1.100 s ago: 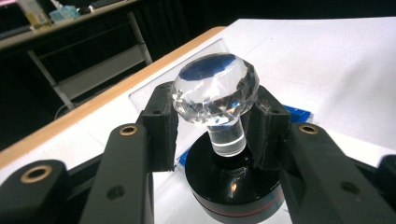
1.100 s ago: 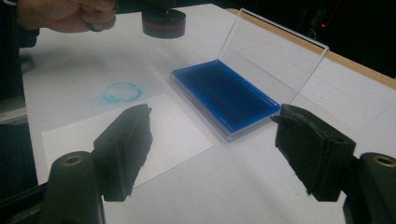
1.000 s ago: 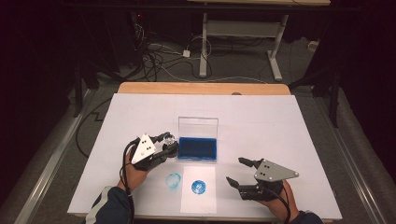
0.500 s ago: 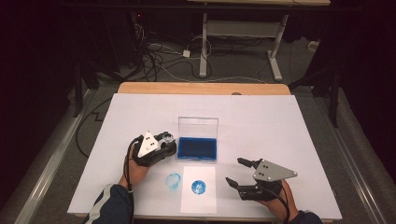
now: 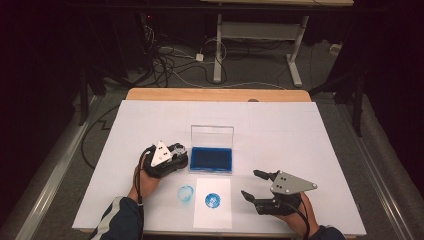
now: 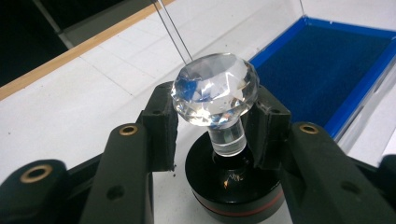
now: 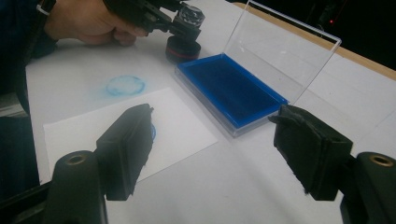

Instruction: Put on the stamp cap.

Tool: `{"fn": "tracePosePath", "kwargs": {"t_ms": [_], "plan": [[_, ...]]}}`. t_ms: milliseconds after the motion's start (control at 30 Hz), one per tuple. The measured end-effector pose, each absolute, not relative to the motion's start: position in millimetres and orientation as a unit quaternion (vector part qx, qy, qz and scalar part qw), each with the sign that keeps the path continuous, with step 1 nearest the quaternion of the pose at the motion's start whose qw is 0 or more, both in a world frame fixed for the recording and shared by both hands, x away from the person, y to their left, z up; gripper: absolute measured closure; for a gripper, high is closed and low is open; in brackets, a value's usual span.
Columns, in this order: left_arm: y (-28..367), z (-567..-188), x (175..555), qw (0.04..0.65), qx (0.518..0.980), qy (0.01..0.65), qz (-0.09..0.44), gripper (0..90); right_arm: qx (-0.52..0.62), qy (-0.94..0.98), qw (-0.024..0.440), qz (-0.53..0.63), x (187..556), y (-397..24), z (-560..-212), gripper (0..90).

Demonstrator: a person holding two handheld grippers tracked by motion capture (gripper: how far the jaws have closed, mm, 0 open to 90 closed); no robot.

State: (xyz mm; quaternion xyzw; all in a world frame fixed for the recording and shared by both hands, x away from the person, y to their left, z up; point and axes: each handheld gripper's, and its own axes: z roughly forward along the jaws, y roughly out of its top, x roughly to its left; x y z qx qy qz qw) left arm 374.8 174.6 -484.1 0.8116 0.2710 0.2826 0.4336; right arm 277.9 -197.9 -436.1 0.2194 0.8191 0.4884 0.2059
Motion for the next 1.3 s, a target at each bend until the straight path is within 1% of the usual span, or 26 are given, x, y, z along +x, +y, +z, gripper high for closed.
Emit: {"fn": "tracePosePath", "kwargs": {"t_ms": [167, 300, 467, 533, 700, 733, 900, 1100, 1300], "plan": [[175.5, -483.6, 374.5, 0.434, 0.811, 0.28, 0.277, 55.9, 0.217, 0.82, 0.206, 0.488, 277.6, -197.7, -435.9, 28.3], [173.6, -481.9, 372.5, 0.419, 0.816, 0.278, 0.285, 55.3, 0.218, 0.819, 0.207, 0.488, 277.3, -197.8, -435.7, 28.3], [170.5, -479.2, 370.0, 0.417, 0.819, 0.274, 0.283, 49.1, 0.217, 0.819, 0.206, 0.49, 277.0, -197.7, -435.2, 28.1], [169.3, -477.7, 368.6, 0.415, 0.819, 0.27, 0.29, 49.1, 0.218, 0.819, 0.207, 0.488, 276.9, -197.4, -435.1, 28.1], [169.5, -473.2, 366.6, 0.424, 0.815, 0.269, 0.289, 47.8, 0.218, 0.819, 0.207, 0.49, 277.0, -197.6, -435.0, 28.0], [169.9, -471.7, 366.3, 0.426, 0.813, 0.27, 0.29, 46.2, 0.219, 0.818, 0.207, 0.489, 276.8, -197.6, -434.8, 28.0], [172.6, -462.5, 363.3, 0.441, 0.804, 0.271, 0.293, 44.2, 0.219, 0.817, 0.207, 0.492, 276.7, -198.5, -433.8, 28.0], [176.4, -450.2, 357.1, 0.454, 0.797, 0.271, 0.292, 39.2, 0.218, 0.817, 0.21, 0.49, 276.5, -198.9, -433.2, 27.7], [179.9, -441.5, 349.6, 0.457, 0.788, 0.273, 0.309, 37.5, 0.217, 0.817, 0.211, 0.49, 276.1, -199.6, -432.0, 27.7]]}}
